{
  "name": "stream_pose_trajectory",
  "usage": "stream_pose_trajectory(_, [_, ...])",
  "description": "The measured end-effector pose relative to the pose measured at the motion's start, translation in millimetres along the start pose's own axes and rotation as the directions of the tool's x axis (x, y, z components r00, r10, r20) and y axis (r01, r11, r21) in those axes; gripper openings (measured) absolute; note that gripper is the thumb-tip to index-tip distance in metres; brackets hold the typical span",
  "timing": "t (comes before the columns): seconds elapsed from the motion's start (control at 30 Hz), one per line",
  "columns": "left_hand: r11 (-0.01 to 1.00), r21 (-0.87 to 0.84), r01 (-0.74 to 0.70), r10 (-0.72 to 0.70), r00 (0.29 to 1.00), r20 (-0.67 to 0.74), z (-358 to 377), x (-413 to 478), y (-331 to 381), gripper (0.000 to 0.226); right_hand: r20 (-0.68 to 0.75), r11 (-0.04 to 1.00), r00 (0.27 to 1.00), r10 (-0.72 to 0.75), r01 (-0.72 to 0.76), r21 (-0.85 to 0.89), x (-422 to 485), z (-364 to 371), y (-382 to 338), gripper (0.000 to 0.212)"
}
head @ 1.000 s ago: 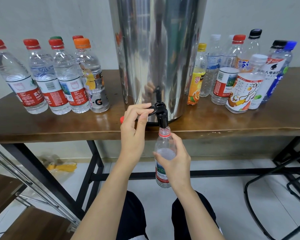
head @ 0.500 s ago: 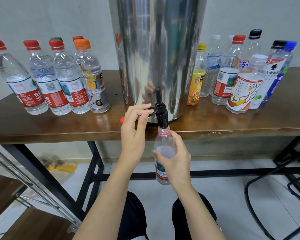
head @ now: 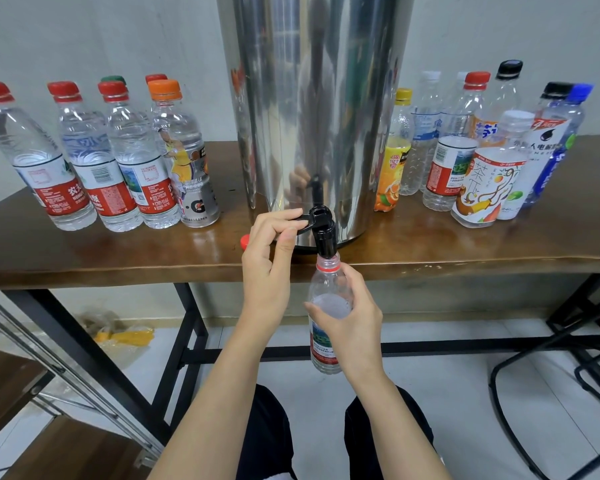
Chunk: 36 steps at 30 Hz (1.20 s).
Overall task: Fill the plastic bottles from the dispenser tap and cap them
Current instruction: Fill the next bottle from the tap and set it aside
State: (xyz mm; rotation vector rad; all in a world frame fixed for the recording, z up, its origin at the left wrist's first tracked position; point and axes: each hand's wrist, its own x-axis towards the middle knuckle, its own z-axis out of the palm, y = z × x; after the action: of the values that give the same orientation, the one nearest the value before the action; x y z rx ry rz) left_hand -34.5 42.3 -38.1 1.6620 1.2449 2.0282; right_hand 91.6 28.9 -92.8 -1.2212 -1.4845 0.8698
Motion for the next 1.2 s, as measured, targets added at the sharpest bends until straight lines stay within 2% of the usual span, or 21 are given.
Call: stream_pose_trajectory(1.2, [1.000,-0.006,0.005,-0.005,1.000,0.000,0.3,-0.2,0.9,0.025,-0.015,1.000,1.000,-0.011,0.011,-0.015,1.3,0.0,-0.1,0.075])
